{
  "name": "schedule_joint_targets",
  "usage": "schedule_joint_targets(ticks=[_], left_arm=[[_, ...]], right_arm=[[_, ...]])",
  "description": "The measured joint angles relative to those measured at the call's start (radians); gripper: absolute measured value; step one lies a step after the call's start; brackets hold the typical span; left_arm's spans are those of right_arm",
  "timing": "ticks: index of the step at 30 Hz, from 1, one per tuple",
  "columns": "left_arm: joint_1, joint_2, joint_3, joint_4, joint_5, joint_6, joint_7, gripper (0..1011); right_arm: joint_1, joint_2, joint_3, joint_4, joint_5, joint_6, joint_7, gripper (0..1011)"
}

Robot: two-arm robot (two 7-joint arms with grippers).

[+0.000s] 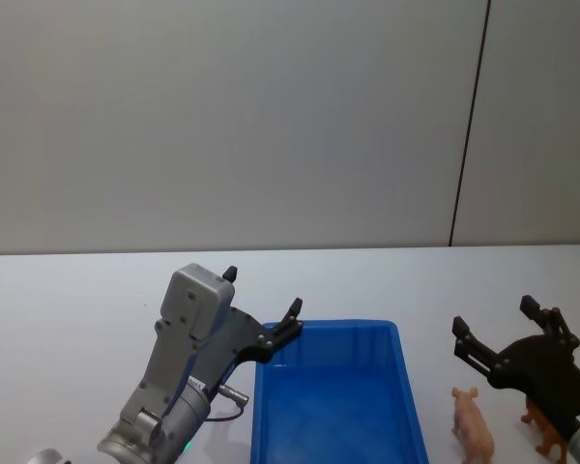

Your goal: Pick up the two dolls from the table and place them into the box.

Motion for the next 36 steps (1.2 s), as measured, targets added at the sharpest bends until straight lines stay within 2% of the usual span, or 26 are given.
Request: schedule_joint_targets(ticks=[36], left_arm=[[0.0,0.0,0.0,0.0,0.0,0.0,0.0,1001]], right_arm=[[0.0,0.0,0.0,0.0,0.0,0.0,0.0,1001]])
